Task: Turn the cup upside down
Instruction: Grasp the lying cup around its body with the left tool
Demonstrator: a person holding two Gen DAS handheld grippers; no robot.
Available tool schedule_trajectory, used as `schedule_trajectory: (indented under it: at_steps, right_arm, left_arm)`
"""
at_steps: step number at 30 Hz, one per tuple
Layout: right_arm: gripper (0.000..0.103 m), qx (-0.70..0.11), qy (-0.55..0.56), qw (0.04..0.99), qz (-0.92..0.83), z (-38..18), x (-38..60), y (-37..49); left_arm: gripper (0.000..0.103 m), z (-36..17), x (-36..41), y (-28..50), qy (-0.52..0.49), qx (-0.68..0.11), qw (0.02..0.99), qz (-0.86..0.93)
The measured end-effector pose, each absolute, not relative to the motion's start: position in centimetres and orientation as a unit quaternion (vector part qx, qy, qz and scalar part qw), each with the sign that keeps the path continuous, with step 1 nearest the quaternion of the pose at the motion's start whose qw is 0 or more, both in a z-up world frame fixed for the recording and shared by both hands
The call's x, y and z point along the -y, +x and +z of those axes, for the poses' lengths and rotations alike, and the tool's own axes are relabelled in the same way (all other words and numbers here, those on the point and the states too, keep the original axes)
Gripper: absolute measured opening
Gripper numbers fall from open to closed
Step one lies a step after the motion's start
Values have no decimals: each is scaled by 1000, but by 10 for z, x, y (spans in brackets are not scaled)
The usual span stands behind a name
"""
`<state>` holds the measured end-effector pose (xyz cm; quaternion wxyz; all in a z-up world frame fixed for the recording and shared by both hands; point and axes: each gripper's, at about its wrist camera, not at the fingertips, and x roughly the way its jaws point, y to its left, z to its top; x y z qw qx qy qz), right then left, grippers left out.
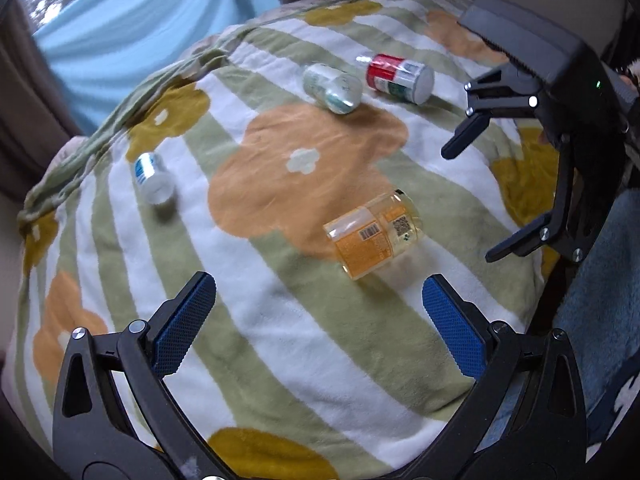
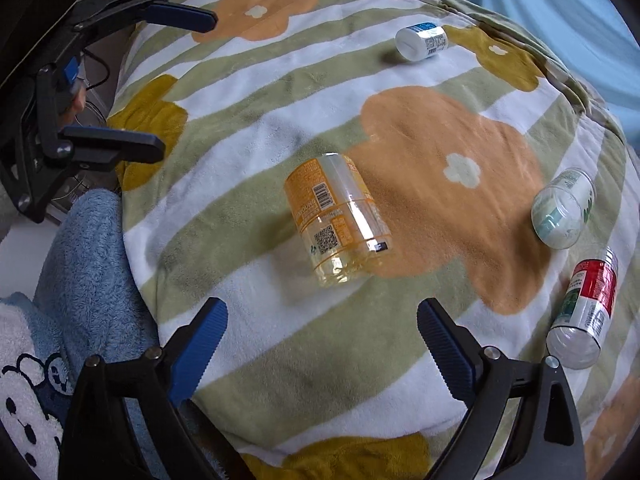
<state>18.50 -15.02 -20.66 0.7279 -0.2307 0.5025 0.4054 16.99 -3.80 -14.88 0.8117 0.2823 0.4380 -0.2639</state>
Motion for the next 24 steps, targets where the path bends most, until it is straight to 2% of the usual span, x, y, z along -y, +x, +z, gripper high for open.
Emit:
schedule_trajectory:
  at_steps: [5,10,12,13,16,20,24]
  right_arm:
    - [95,-499,-164,755,392,-198,185,155]
    - [95,-501,-106,770,381,-206,211,128]
    - [95,-500,-76,775,379,-209,221,123]
    - [95,-498,-58,778,379,-210,226,122]
    - [95,-494,-10,784,375,-213,237,124]
    - [95,-486,31,789,375,-212,246,128]
    - [95,-480,68,786,383,-212,250,129]
  left_arm:
    - [103,-192,97,194,423,-468,686,-362]
    - [103,-225,130,213,479,-482,613,-402]
    - [98,-240,137,217,498,-494,587,-403]
    - [90,-246,139,218,503,-503,575,-403]
    - [69,-259,141,223,498,-534,556,-397]
    - [68,-259,134,235,445,-581,572,-371]
    - [68,-262,115,260,337,-672,596,-282]
